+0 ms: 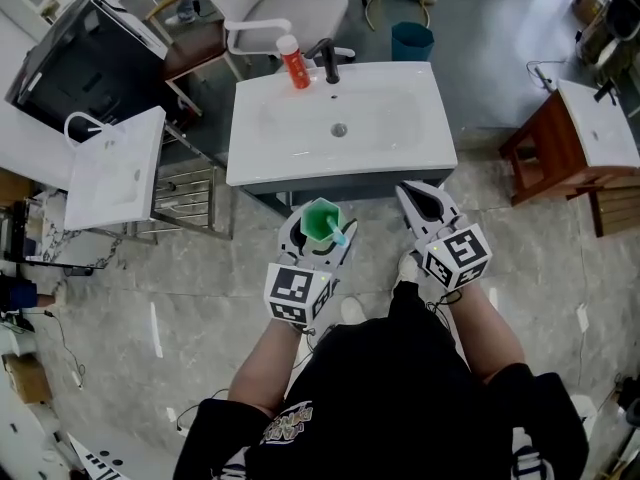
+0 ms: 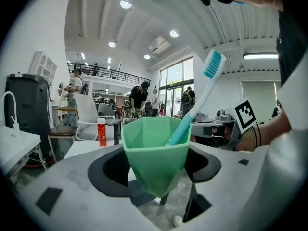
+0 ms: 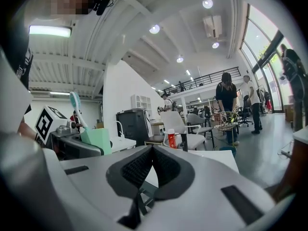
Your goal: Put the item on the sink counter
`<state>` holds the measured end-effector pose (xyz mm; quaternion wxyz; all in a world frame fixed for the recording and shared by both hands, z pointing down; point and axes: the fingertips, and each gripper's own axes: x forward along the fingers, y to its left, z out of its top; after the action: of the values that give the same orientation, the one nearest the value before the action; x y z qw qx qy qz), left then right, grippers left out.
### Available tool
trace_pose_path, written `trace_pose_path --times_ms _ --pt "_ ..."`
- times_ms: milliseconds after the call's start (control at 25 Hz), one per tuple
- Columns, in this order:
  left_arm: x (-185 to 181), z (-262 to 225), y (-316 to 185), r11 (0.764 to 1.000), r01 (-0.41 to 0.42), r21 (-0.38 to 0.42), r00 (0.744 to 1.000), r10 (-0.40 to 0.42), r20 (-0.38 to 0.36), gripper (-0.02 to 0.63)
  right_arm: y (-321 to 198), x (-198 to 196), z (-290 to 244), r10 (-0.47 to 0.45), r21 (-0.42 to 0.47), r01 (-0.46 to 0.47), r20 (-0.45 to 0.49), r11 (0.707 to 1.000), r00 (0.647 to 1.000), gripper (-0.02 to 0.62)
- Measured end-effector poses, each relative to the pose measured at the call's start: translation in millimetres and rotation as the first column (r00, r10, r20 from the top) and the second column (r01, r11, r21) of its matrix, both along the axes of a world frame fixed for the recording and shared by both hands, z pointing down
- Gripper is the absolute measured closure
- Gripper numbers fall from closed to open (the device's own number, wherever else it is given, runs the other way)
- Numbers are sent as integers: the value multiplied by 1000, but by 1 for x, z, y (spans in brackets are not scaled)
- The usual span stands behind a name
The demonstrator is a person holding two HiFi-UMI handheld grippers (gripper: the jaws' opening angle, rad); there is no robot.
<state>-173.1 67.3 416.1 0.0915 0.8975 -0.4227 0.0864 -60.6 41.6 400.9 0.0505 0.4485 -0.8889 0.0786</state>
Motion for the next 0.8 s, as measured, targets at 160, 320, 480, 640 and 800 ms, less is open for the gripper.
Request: trace_pose_path --times_ms 160,320,480,640,800 --pt "21 0 -19 1000 10 -5 1000 -10 1 290 -22 21 2 -7 -8 7 3 1000 1000 541" --pt "41 1 -40 1000 18 -8 1000 -18 9 289 -45 42 2 -10 -10 10 9 1000 1000 541" --pt "60 1 -62 1000 26 -11 1000 -26 15 289 -70 62 2 -16 -12 16 16 1000 1000 541" --pt "78 0 -87 999 36 -13 999 -36 23 289 -97 80 3 -24 -15 24 22 1000 999 541" --pt "95 1 -109 998 55 -11 998 -55 27 289 -122 96 5 -43 -14 44 24 999 999 541"
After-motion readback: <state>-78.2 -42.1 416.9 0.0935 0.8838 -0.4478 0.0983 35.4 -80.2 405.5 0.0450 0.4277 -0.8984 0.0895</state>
